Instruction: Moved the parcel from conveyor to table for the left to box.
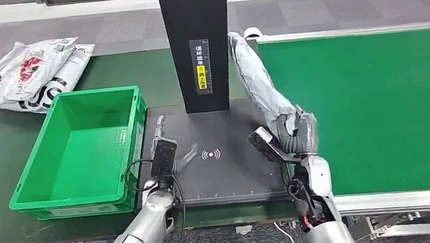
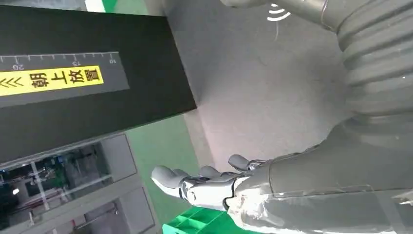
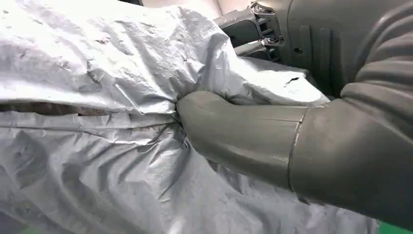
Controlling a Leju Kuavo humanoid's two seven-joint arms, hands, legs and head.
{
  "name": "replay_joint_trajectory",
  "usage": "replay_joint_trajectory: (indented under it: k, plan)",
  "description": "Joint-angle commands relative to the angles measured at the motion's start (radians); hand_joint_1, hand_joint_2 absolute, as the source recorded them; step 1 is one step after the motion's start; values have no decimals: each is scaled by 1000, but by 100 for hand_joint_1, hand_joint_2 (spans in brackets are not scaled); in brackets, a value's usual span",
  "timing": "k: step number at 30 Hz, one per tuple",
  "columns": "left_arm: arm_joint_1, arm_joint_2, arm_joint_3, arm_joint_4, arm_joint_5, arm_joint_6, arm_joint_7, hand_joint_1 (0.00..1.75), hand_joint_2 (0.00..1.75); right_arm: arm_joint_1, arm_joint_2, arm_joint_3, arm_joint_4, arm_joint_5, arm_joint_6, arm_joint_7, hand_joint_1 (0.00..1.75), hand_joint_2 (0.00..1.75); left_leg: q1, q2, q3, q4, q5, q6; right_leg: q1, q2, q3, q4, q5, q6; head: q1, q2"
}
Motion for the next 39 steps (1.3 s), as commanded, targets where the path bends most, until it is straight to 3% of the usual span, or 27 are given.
replay_joint_trajectory:
  k: [1, 2, 3, 6, 11, 20, 22, 26, 27, 28, 29, 33, 34, 36, 37, 38, 39]
  plan:
    - [-14, 20, 41, -1, 1, -5, 3, 0, 175, 25, 35, 151, 41, 0, 5, 25, 175, 175, 0, 3, 1, -1, -1, 0, 0, 2, 1, -1, 0, 0, 0, 0]
    - [-12, 25, 33, -5, 3, 6, 3, 0, 175, 0, 34, 255, 177, -17, 5, 65, 175, 175, 1, 6, 3, -1, -1, 0, 1, 4, 2, -2, 1, -1, 0, 0]
    - [-12, 26, 32, -6, 4, 6, 3, 0, 175, -7, 35, 270, 200, -22, 5, 73, 175, 175, 0, 6, 2, -1, -1, 0, 1, 5, 1, -1, 1, -1, 0, 0]
    - [-3, 32, 25, -22, 14, -9, 3, 0, 175, -25, 35, 440, 345, -72, 184, 99, 175, 175, 1, 10, 4, -2, -2, -1, 1, 8, 2, -2, 1, -2, 0, 0]
    - [-3, 31, 25, -21, 14, -8, 3, 0, 175, -14, 37, 447, 347, -70, 172, 102, 175, 175, 0, 3, 0, -1, -1, -2, 1, 2, -2, 0, 0, -1, 0, 0]
    - [-4, 30, 25, -20, 13, -6, 3, 0, 175, -22, 29, 446, 347, -74, 180, 101, 175, 175, 1, 4, 1, -1, -1, -2, 1, 2, 0, -1, -1, -2, 0, 0]
    - [2, 29, 15, -48, 20, -14, 3, 0, 175, -27, 24, 470, 396, -117, 397, 61, 175, 175, 1, 3, 0, -1, -1, -2, 1, 2, -1, 0, -1, -2, 0, 0]
    - [15, 24, -10, -120, 46, -17, 3, 0, 175, 14, -7, 547, 441, -103, 495, 73, 175, 175, 1, 2, 2, -2, -1, -2, 1, 1, 1, -2, -1, -3, 0, 0]
    - [20, 25, -17, -143, 59, -17, 3, 0, 175, 22, -21, 571, 445, -95, 499, 74, 152, 175, 1, 3, 2, -2, -1, -3, 1, 2, 0, -1, -1, -2, 0, 0]
    - [23, 27, -24, -155, 67, -13, 3, 0, 175, 25, -28, 569, 444, -112, 489, 70, 16, 175, 1, 4, 5, -3, -1, -3, 2, 2, 3, -3, -1, -3, 0, 0]
    - [28, 31, -33, -172, 76, -3, 3, 0, 175, 20, -36, 576, 444, -123, 478, 69, 0, 175, 1, 5, 5, -2, -2, -4, 1, 3, 2, -1, -1, -2, 0, 0]
    - [72, 53, -44, -284, 114, 36, 3, 0, 175, 2, -43, 538, 407, -224, 431, 42, 0, 175, 1, 9, 12, -3, -3, -5, 1, 6, 7, -2, -1, -4, 0, 0]
    - [113, 65, -48, -389, 127, 60, 3, 0, 175, 3, -36, 478, 361, -306, 328, -4, 0, 175, 1, 9, 13, -3, -3, -5, 1, 6, 8, -2, -1, -4, 0, 0]
    - [159, 86, -78, -489, 122, 124, 3, 0, 175, 6, -36, 428, 263, -404, 298, -58, 0, 175, 0, 11, 13, -3, -3, -5, 1, 7, 8, -2, -1, -5, 0, 0]
    - [171, 92, -94, -517, 109, 176, 3, 0, 175, 22, -18, 366, 200, -511, 247, -141, 0, 0, 1, 9, 13, -4, -2, -5, 2, 5, 9, -3, -1, -5, 0, 0]
    - [173, 97, -124, -493, 84, 219, 3, 0, 175, 35, -22, 347, 138, -586, 268, -182, 0, 0, 1, 10, 12, -2, -3, -5, 2, 7, 7, -1, -2, -5, 0, 0]
    - [170, 71, -37, -458, -51, 219, 3, 0, 175, 54, -19, 332, 75, -644, 256, -213, 0, 0, 0, 11, 11, -2, -3, -5, 1, 7, 6, -1, -2, -5, 0, 0]
